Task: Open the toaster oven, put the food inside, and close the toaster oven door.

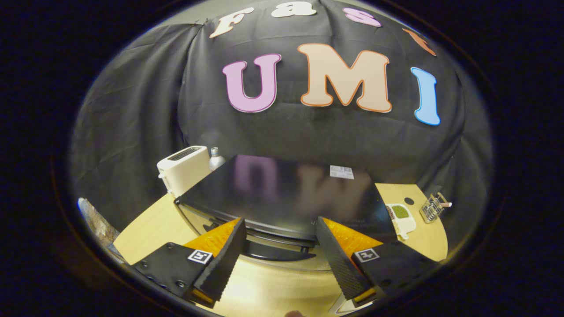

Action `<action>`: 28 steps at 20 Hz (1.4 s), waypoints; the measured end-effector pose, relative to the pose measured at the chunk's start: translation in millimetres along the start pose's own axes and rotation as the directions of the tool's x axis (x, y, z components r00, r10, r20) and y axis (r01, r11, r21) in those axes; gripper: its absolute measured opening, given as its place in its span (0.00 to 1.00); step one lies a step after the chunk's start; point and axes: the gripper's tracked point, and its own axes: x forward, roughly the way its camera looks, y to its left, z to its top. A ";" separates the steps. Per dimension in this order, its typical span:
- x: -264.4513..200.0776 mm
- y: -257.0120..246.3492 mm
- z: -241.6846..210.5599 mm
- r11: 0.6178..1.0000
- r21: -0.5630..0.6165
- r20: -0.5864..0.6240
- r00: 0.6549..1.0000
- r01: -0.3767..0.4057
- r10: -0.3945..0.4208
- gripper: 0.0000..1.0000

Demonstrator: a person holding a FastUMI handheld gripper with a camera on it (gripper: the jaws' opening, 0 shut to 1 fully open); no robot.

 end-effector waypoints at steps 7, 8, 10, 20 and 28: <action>-34.1 10.8 -41.4 0.995 0.083 -0.102 0.992 -0.061 0.070 1.00; -40.4 14.7 -49.4 0.995 0.070 -0.119 0.989 -0.075 0.083 1.00; -49.5 17.9 -66.2 0.993 0.069 -0.152 0.982 -0.099 0.109 1.00; -76.2 36.2 -145.8 0.983 0.032 -0.290 0.939 -0.183 0.184 1.00; -72.7 45.9 -194.8 0.977 0.003 -0.353 0.913 -0.215 0.202 1.00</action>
